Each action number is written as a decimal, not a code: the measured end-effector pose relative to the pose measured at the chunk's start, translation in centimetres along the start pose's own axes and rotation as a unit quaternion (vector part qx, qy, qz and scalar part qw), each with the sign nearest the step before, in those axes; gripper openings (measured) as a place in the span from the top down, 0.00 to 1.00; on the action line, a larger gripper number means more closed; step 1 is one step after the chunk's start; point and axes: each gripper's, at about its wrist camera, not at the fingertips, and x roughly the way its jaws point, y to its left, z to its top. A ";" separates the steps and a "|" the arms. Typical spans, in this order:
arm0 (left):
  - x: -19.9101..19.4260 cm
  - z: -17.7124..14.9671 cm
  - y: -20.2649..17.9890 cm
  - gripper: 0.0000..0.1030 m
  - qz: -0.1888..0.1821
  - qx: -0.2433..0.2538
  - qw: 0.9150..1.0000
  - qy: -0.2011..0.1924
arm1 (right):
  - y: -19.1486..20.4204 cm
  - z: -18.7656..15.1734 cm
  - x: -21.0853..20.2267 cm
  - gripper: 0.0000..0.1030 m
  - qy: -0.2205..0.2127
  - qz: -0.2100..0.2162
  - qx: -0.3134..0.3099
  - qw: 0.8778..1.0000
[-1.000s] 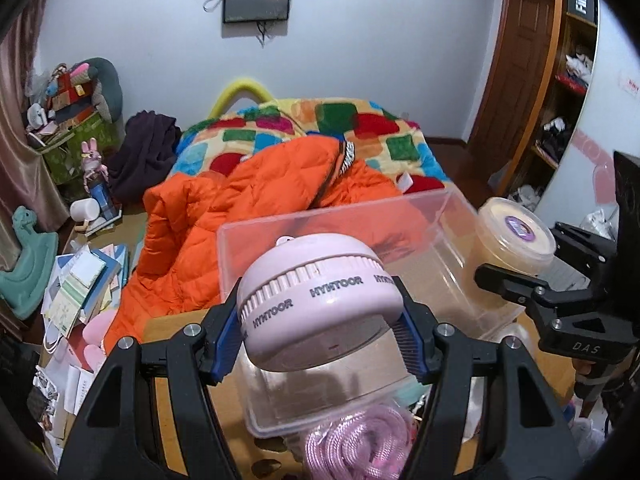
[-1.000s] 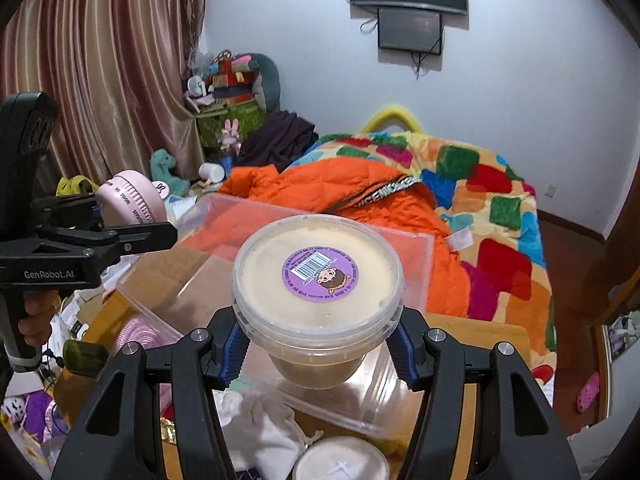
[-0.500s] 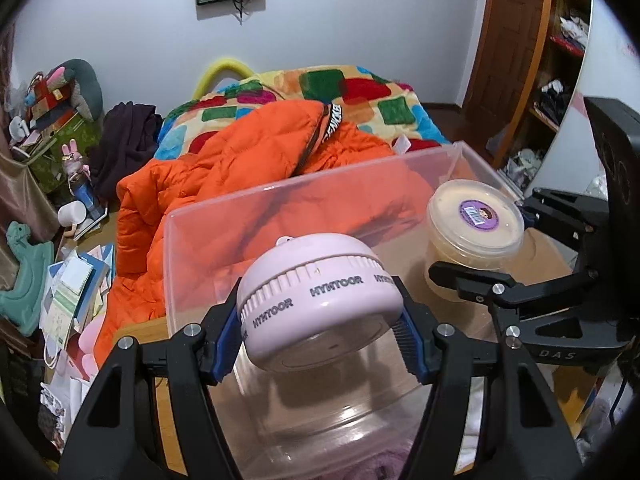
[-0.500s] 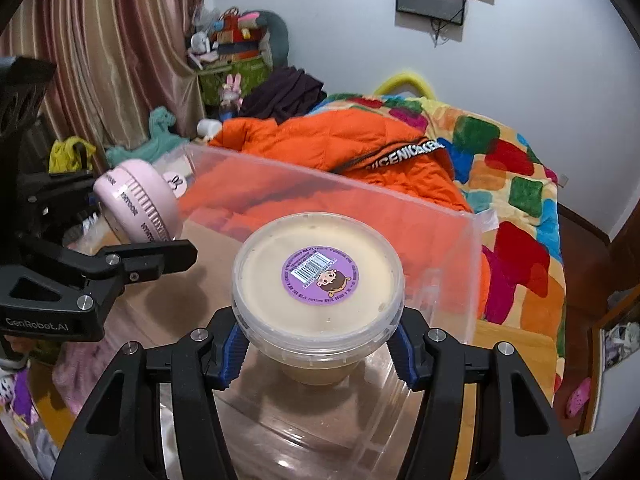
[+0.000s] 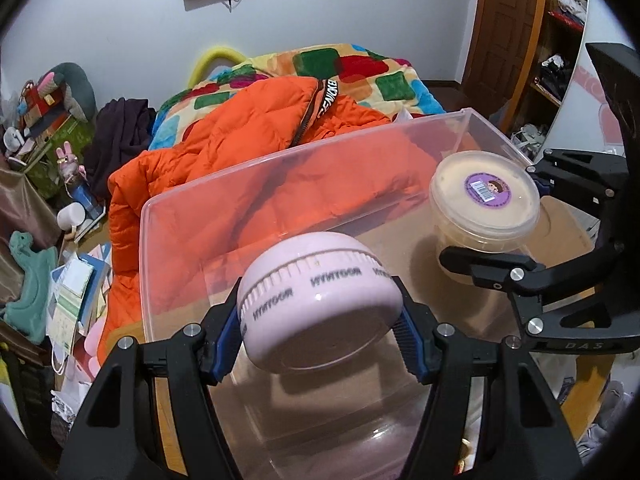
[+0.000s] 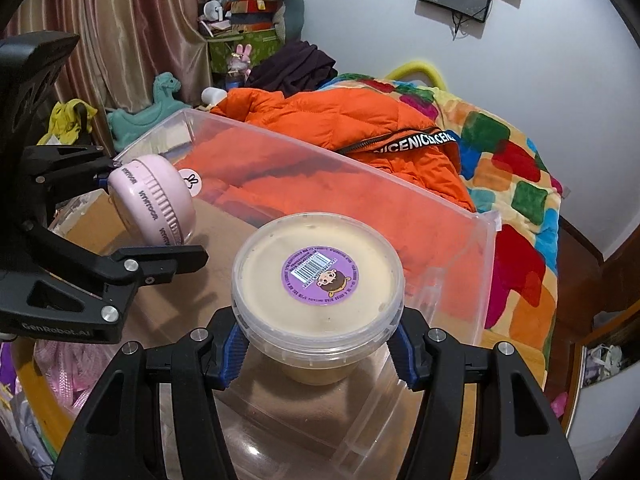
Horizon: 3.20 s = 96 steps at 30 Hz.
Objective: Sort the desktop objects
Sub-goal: 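Carry both items over the clear box and open the left tool to drop the fan, then lower the cream tub into the clear box and open the right tool, then withdraw both tools from the box back toward the table items, then grasp the green bottle with the left tool while the right tool grasps the blue Max box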
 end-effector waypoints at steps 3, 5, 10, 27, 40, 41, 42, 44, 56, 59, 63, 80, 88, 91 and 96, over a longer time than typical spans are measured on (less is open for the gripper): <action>0.0 0.0 -0.2 0.37 0.000 0.006 1.000 0.000 | 0.0 0.0 0.0 0.46 0.002 -0.001 0.001 1.000; 0.1 0.0 -0.3 0.37 0.003 0.010 1.000 0.001 | 0.0 0.1 0.0 0.46 0.003 -0.003 0.002 1.000; -0.6 0.2 -0.4 0.37 0.005 0.015 1.000 -0.009 | -0.1 0.0 -0.1 0.45 0.007 -0.002 0.007 1.000; -3.0 -0.2 -0.6 0.28 0.014 0.013 0.999 -0.026 | -0.4 -0.8 -2.2 0.41 0.018 -0.010 0.019 1.000; -7.5 -0.8 -0.8 0.17 0.023 0.002 0.998 -0.062 | 0.7 -0.6 -8.4 0.22 -0.068 -0.081 0.008 0.994; -8.0 -0.9 -0.8 0.15 0.025 0.002 0.997 -0.066 | 0.8 -0.7 -8.8 0.22 -0.071 -0.082 0.010 0.994; -8.5 -1.0 -0.9 0.14 0.028 0.003 0.997 -0.072 | 0.8 -0.8 -9.2 0.22 -0.074 -0.084 0.012 0.994; -9.6 -1.3 -1.0 0.12 0.035 0.005 0.996 -0.084 | 0.7 -1.1 -10.3 0.22 -0.083 -0.085 0.019 0.993; -14.5 -4.0 -0.1 0.08 0.048 -0.021 0.992 -0.119 | 0.7 -4.2 -15.6 0.22 -0.131 -0.090 0.048 0.986; -15.0 -5.3 0.4 0.08 0.050 -0.032 0.991 -0.118 | 1.0 -5.4 -16.3 0.22 -0.138 -0.094 0.047 0.985; -15.1 -7.5 1.4 0.08 0.055 -0.043 0.992 -0.109 | 1.8 -7.7 -16.4 0.22 -0.141 -0.090 0.046 0.985; -11.2 -16.9 4.8 0.08 0.020 -0.086 0.995 -0.051 | 6.2 -14.9 -11.5 0.22 -0.090 -0.049 0.093 0.990; -10.1 -18.6 4.6 0.08 0.002 -0.073 0.995 -0.062 | 8.2 -16.5 -9.1 0.22 -0.064 -0.031 0.118 0.990; -9.9 -18.6 4.8 0.09 -0.003 -0.074 0.995 -0.067 | 8.9 -16.6 -8.2 0.23 -0.057 -0.030 0.119 0.991; -9.1 -18.7 5.0 0.22 -0.024 -0.075 0.995 -0.060 | 9.2 -16.4 -7.1 0.34 -0.048 -0.032 0.127 0.990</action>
